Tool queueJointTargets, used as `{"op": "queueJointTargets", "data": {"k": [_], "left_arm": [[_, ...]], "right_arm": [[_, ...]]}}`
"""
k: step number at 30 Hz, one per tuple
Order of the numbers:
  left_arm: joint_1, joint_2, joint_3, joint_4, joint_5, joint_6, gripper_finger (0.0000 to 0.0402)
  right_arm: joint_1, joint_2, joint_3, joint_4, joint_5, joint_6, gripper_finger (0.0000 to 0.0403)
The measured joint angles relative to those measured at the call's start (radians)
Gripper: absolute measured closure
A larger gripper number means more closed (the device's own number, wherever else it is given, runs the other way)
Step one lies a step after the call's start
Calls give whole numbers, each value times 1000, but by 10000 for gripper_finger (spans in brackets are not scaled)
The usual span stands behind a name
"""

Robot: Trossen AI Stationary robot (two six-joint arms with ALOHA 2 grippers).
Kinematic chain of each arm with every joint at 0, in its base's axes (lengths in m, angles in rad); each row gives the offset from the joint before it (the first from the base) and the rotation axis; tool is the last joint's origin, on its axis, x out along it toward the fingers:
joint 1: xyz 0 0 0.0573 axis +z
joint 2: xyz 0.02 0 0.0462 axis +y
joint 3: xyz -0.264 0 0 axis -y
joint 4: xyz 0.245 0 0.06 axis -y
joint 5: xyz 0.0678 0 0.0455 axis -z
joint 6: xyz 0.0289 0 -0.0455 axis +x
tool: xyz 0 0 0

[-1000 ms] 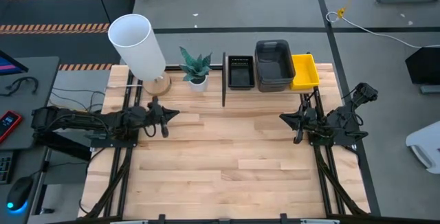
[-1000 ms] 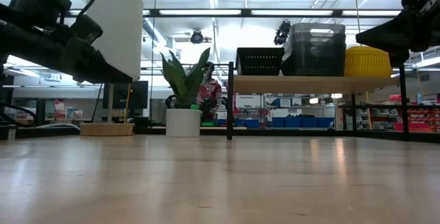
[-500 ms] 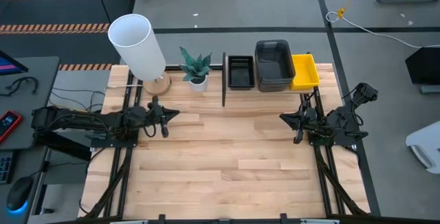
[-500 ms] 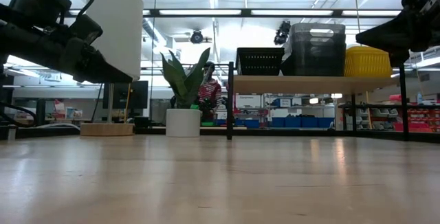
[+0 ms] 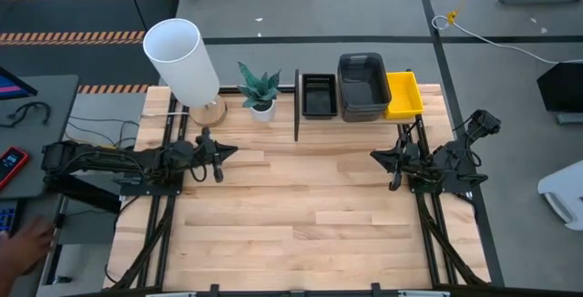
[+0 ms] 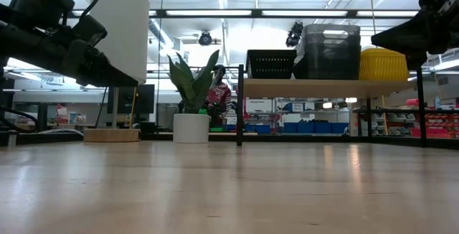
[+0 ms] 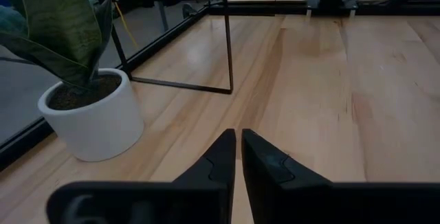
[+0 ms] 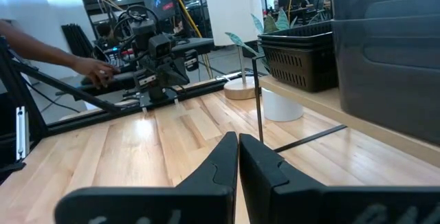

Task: Stack baskets on shelf by color
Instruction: Return to Home Position

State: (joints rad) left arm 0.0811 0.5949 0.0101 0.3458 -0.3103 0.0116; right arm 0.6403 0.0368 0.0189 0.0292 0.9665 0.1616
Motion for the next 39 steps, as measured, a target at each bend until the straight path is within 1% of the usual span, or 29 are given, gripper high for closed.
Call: {"op": "queueJointTargets", "data": {"k": [10,19,28,39], "left_arm": [[0,0,0,0,0,0,378],[0,0,0,0,0,0,366],[0,0,0,0,0,0,378],[0,0,0,0,0,0,366]], "right_arm": [[0,0,0,0,0,0,384],[0,0,0,0,0,0,384],[0,0,0,0,0,0,384],[0,0,0,0,0,0,384]]}}
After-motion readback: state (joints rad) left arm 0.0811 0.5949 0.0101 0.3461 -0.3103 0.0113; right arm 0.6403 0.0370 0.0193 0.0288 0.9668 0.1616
